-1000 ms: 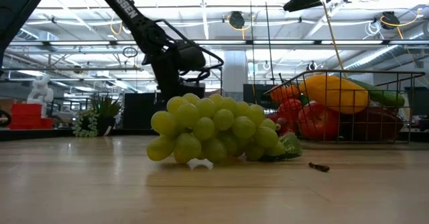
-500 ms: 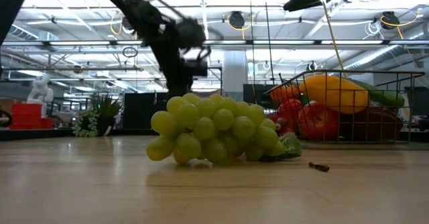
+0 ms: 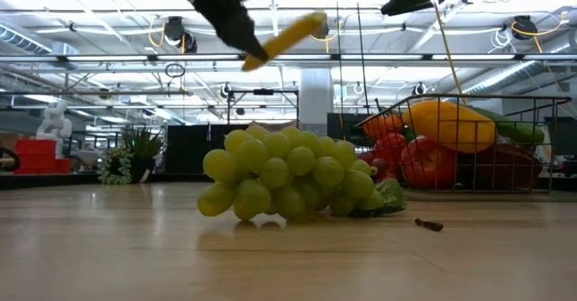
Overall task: Build produce basket
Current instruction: Put the banana into the gold wire basket
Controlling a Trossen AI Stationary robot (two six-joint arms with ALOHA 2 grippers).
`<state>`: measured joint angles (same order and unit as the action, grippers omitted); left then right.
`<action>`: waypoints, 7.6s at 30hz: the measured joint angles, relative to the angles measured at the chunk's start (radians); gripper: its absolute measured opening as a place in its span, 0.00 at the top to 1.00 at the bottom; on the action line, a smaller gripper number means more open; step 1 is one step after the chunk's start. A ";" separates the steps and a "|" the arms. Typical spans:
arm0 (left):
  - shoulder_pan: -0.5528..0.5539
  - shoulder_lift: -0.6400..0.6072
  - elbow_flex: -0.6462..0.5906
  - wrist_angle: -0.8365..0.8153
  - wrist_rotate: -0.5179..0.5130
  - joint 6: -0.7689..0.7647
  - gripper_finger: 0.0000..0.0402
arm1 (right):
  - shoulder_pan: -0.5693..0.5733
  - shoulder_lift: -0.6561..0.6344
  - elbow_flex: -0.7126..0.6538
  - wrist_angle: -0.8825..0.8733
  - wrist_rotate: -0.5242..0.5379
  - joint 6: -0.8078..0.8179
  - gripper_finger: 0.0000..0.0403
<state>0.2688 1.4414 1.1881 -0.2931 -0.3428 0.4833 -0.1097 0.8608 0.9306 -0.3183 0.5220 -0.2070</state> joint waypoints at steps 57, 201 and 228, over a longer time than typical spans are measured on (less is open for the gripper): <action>-0.101 -0.119 0.001 0.237 0.001 1.067 0.61 | 0.000 0.000 0.000 0.000 0.001 0.003 0.39; -0.249 -0.148 0.001 -0.166 -0.140 -0.534 0.19 | -0.020 0.358 0.015 0.440 -0.210 0.320 0.65; -0.163 -0.156 0.001 -0.184 -0.147 -0.398 0.19 | -0.099 0.300 0.274 -0.876 -0.318 0.972 0.65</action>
<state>0.1062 1.2854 1.1892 -0.4767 -0.4900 0.0850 -0.2087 1.1611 1.2043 -1.1942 0.2045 0.7652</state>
